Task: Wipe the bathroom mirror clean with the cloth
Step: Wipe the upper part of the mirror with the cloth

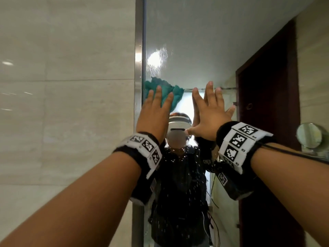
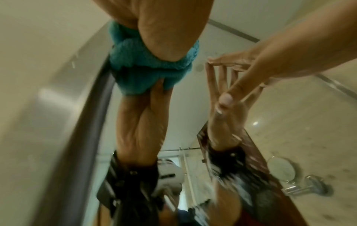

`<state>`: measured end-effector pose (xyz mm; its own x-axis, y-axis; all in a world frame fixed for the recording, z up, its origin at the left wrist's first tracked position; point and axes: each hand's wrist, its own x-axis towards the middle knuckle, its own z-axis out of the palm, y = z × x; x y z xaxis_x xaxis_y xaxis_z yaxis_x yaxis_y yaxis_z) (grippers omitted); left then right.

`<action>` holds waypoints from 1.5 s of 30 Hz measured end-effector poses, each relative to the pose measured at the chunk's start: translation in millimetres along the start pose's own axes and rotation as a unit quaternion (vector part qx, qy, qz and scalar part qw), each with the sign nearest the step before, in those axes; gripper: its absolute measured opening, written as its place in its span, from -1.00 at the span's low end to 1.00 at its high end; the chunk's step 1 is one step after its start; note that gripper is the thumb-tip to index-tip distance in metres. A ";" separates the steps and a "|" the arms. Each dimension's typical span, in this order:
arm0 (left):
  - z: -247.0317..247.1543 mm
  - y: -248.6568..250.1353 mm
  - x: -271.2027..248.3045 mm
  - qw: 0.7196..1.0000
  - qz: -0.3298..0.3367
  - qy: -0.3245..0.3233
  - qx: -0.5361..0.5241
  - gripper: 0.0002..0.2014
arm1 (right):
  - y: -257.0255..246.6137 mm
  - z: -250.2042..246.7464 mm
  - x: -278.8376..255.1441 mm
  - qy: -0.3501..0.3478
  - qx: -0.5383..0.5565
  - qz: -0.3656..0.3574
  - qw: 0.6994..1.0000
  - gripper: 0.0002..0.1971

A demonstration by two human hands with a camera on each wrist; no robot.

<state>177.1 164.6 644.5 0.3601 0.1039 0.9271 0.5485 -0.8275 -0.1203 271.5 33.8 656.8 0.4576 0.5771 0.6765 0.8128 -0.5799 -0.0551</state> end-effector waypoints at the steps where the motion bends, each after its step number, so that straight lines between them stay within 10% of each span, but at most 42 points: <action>1: -6.9 -5.1 8.3 1.000 0.014 0.001 0.024 -0.32 | -0.7 -0.3 -0.3 -0.002 -0.001 0.000 1.000 0.28; 22: -33.9 -19.5 52.5 0.999 -0.027 0.010 -0.019 -0.48 | 0.7 0.7 -0.4 0.005 0.003 -0.005 1.000 0.28; 33: 4.4 11.6 -38.2 0.997 0.029 -0.061 -0.021 -0.26 | -0.2 0.9 -0.5 0.012 0.012 -0.006 1.000 0.26; 38: -17.9 0.1 14.2 0.992 -0.072 -0.038 -0.101 -0.31 | 1.0 1.1 -0.4 0.009 0.003 -0.005 1.000 0.27; 45: 28.5 26.0 -111.8 0.988 0.030 -0.150 -0.030 -0.19 | 0.6 10.9 -21.6 0.019 0.023 -0.016 0.999 0.23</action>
<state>172.7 147.1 527.7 0.6028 0.2045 0.7712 0.4765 -0.8675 -0.1424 266.1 27.2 634.1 0.4182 0.5711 0.7063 0.8426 -0.5343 -0.0669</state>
